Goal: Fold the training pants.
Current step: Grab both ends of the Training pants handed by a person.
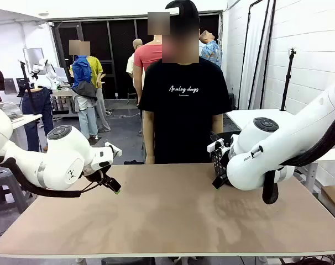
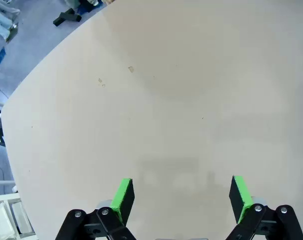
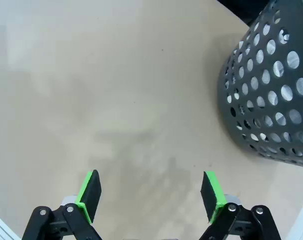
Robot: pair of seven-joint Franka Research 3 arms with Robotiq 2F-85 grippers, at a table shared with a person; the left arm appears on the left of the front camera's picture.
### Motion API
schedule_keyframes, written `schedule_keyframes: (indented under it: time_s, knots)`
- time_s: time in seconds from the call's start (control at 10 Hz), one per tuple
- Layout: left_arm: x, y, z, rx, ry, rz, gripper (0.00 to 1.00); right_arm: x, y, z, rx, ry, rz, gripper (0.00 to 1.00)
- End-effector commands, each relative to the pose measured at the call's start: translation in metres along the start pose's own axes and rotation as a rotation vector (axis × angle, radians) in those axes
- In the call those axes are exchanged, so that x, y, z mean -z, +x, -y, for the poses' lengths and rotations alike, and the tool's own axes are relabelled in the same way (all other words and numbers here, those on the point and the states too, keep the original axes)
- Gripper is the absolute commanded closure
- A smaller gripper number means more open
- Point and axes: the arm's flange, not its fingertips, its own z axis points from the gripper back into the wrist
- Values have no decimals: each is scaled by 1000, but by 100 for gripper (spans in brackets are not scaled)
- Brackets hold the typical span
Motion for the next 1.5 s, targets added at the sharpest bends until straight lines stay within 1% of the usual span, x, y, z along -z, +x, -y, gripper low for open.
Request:
schedule_keyframes:
  time_s: [0.0, 1.4]
  knots:
    - [0, 0, 0, 0, 0, 0, 0, 0, 0, 0, 0, 0, 0, 0]
    - [0, 0, 0, 0, 0, 0, 0, 0, 0, 0, 0, 0, 0, 0]
